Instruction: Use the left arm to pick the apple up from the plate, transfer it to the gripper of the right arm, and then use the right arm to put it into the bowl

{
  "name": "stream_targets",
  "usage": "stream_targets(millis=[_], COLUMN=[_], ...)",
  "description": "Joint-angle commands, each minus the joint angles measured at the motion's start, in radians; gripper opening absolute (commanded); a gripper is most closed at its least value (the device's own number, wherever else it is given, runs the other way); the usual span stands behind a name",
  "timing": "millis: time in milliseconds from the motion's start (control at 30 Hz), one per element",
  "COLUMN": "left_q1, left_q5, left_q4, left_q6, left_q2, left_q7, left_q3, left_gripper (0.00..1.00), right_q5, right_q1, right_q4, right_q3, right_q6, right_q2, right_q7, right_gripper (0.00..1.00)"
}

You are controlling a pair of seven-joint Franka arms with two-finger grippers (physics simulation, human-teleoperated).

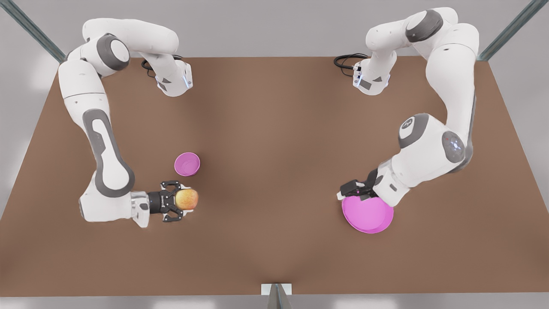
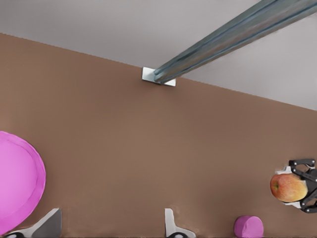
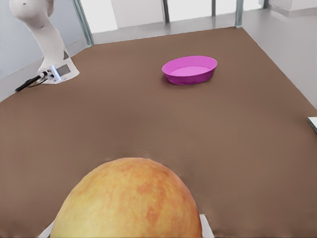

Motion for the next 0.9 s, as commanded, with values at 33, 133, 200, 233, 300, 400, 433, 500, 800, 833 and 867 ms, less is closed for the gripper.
stream_targets(millis=[33, 133, 200, 233, 300, 400, 433, 500, 800, 833, 867], left_q1=[-0.386, -0.404, -0.412, -0.433, -0.430, -0.427, -0.430, -0.430, -0.433, -0.433, -0.433], left_q5=[-0.216, -0.168, -0.196, -0.167, -0.131, -0.108, -0.108, -0.108, -0.108, -0.108, -0.108], left_q4=[-0.441, -0.346, -0.279, -0.184, -0.093, -0.095, -0.095, -0.095, -0.095, -0.095, -0.095], left_q6=[-0.200, -0.282, -0.343, -0.481, -0.538, -0.539, -0.539, -0.539, -0.539, -0.539, -0.539], left_q2=[-0.395, -0.345, -0.341, -0.341, -0.274, -0.272, -0.271, -0.272, -0.271, -0.269, -0.271], left_q7=[0.294, 0.279, 0.268, 0.267, 0.297, 0.299, 0.296, 0.294, 0.291, 0.291, 0.291], left_q3=[0.664, 0.659, 0.664, 0.656, 0.668, 0.665, 0.665, 0.665, 0.665, 0.665, 0.665], left_gripper=[1.00, 1.00, 1.00, 1.00, 1.00, 1.00, 1.00, 1.00, 1.00, 1.00, 1.00], right_q5=[-0.331, -0.451, -0.465, -0.474, -0.485, -0.485, -0.485, -0.485, -0.483, -0.482, -0.482], right_q1=[0.007, 0.009, 0.035, 0.036, 0.036, 0.045, 0.051, 0.059, 0.088, 0.088, 0.088], right_q4=[-0.123, -0.280, -0.346, -0.389, -0.422, -0.490, -0.511, -0.551, -0.642, -0.651, -0.660], right_q3=[-0.066, -0.068, -0.069, -0.069, -0.071, -0.069, -0.069, -0.068, -0.066, -0.063, -0.063], right_q6=[-0.038, 0.077, 0.130, 0.159, 0.176, 0.227, 0.248, 0.281, 0.337, 0.336, 0.337], right_q2=[-0.116, -0.219, -0.265, -0.295, -0.320, -0.354, -0.361, -0.374, -0.412, -0.421, -0.424], right_q7=[0.165, 0.217, 0.283, 0.315, 0.335, 0.363, 0.366, 0.378, 0.381, 0.381, 0.381], right_gripper=[0.82, 0.82, 0.82, 0.82, 0.82, 0.82, 0.82, 0.82, 0.82, 0.82, 0.82])
